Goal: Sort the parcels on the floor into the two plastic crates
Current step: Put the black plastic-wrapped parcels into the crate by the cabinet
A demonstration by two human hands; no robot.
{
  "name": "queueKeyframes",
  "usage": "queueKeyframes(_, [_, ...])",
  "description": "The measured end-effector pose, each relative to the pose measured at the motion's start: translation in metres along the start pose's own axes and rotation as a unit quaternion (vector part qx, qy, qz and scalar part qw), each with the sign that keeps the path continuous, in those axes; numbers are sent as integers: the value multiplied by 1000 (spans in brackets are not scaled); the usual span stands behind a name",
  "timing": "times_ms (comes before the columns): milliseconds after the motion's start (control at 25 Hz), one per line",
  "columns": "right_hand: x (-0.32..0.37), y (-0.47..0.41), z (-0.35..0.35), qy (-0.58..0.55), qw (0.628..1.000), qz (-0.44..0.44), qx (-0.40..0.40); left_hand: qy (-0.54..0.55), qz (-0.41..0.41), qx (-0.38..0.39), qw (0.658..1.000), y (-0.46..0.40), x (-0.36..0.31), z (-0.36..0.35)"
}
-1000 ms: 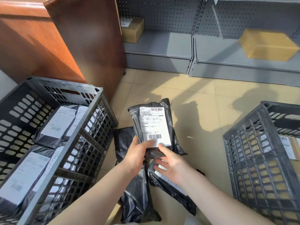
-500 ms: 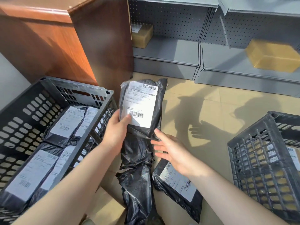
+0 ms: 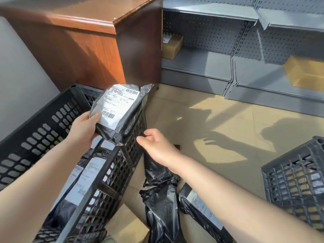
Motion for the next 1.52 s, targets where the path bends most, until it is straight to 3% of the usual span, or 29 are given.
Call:
queueKeyframes(320, [32, -12, -77, 197, 969, 127, 73, 22, 56, -123, 991, -27, 53, 88])
queueKeyframes(560, [24, -15, -102, 358, 915, 153, 102, -11, 93, -142, 985, -55, 103, 112])
queueKeyframes(760, [20, -17, -104, 401, 895, 170, 93, -71, 111, -154, 979, -89, 121, 137])
queueKeyframes(1040, [19, -17, -107, 414, 887, 189, 81, -146, 64, -179, 971, -102, 119, 136])
queueKeyframes(1160, [19, -18, -106, 415, 885, 195, 82, -296, 27, -202, 933, -97, 110, 132])
queueKeyframes(1240, [18, -18, -106, 413, 885, 196, 84, -438, -53, -200, 875, -89, 92, 119])
queueKeyframes(1320, [18, -18, -107, 412, 886, 198, 82, -564, -141, -131, 803, -80, 86, 90])
queueKeyframes(1360, [18, -19, -107, 411, 886, 198, 81, -597, -147, -84, 784, -79, 93, 79])
queueKeyframes(1520, [19, -19, -109, 415, 885, 192, 82, -638, -101, 31, 763, -89, 120, 64])
Point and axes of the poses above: each hand's wrist, its own y-axis away from the middle knuckle, its own z-axis out of the back of the hand, x = y × z, the point moved 10 cm from there along -y, towards the middle knuckle
